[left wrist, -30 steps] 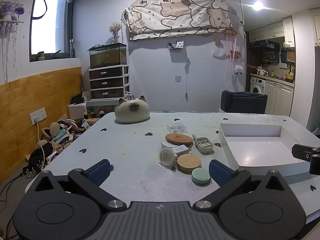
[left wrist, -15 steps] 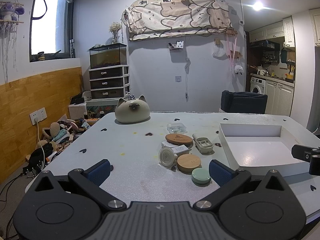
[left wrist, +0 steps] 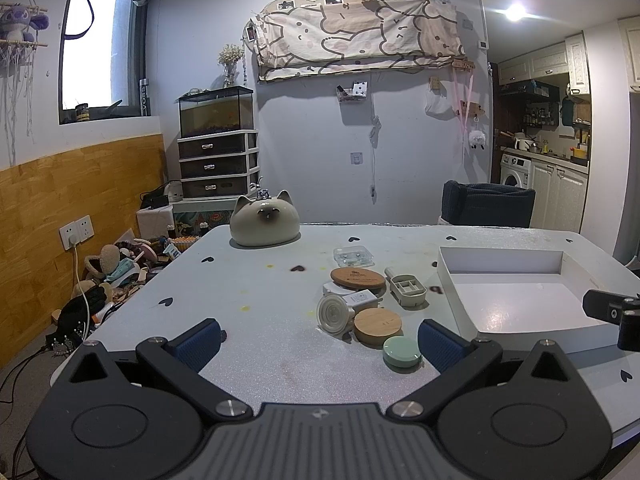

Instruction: Organize rigid objects

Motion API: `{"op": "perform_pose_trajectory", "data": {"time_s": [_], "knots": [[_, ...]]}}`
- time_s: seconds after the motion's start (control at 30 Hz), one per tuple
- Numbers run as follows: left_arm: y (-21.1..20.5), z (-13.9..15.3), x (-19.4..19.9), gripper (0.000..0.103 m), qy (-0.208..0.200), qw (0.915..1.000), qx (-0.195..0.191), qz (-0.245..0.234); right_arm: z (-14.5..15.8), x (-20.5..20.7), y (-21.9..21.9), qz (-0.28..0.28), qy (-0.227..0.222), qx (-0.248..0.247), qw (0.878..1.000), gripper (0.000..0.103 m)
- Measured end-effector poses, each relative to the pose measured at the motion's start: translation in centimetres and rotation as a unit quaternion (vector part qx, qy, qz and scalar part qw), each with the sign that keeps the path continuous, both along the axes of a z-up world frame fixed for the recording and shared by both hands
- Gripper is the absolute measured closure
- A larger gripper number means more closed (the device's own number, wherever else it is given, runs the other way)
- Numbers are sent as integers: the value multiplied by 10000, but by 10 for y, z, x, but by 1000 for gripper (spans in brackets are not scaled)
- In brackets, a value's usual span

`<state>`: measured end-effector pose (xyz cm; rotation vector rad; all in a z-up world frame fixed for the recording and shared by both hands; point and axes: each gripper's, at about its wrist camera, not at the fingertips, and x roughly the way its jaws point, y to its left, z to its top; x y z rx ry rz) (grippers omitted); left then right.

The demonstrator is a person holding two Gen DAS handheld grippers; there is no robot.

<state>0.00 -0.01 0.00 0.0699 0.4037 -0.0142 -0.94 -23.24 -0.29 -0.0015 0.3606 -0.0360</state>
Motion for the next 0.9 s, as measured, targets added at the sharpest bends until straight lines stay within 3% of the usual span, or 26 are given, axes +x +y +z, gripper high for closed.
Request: {"op": "perform_pose_trajectory", "data": {"time_s": [0.9], "knots": [[0, 3, 8, 0, -77, 10000, -52, 29, -1, 5, -2, 114, -105, -96, 9998, 0]]}}
